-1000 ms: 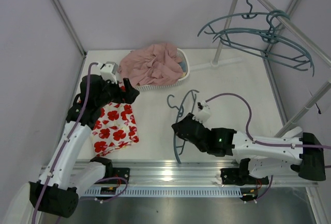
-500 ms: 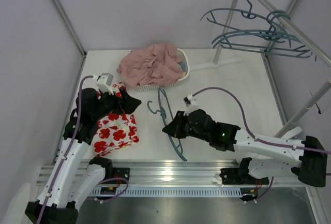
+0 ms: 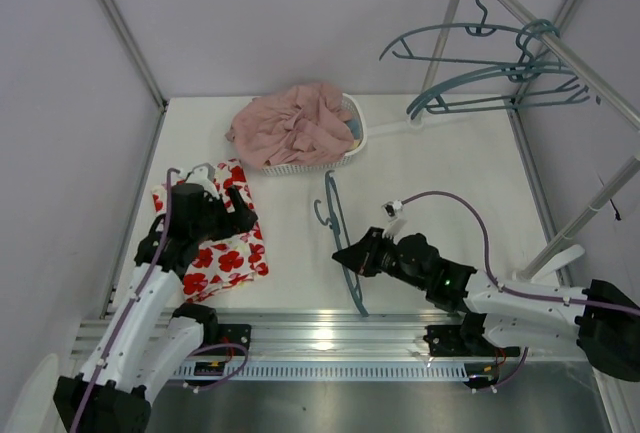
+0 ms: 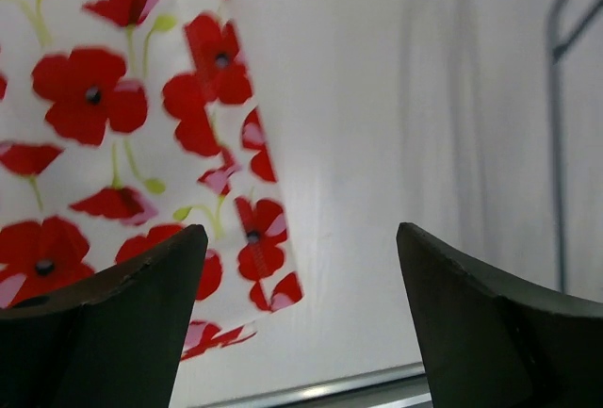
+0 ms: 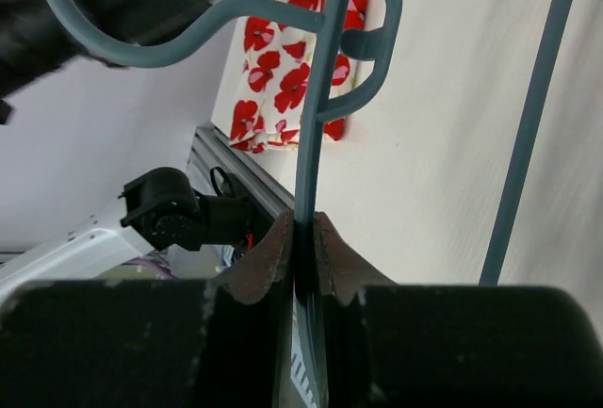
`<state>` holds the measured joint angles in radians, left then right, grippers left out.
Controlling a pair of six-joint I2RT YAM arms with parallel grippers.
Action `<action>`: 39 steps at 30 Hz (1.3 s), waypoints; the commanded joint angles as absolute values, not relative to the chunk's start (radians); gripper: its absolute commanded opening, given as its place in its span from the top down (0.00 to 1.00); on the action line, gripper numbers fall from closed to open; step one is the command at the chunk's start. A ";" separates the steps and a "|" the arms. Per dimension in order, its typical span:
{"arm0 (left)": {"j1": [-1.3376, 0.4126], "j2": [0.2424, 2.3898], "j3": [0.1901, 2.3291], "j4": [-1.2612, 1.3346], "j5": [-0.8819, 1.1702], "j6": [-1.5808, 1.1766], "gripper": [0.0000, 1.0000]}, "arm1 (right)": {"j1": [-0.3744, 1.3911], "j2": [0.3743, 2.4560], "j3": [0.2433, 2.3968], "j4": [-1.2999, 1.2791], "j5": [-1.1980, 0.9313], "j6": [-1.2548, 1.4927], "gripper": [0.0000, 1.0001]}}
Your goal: Place the skirt on the hanger
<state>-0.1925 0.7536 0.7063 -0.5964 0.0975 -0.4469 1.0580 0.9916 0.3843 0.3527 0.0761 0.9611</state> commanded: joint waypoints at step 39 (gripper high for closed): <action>-0.854 1.523 0.833 -0.391 -0.485 -1.728 0.34 | 0.744 0.701 0.245 0.379 -0.193 1.062 1.00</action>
<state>-0.8356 1.4345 0.7300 -0.5182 -0.4965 -1.7580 0.7517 0.7418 0.2413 0.3824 -0.1707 1.0721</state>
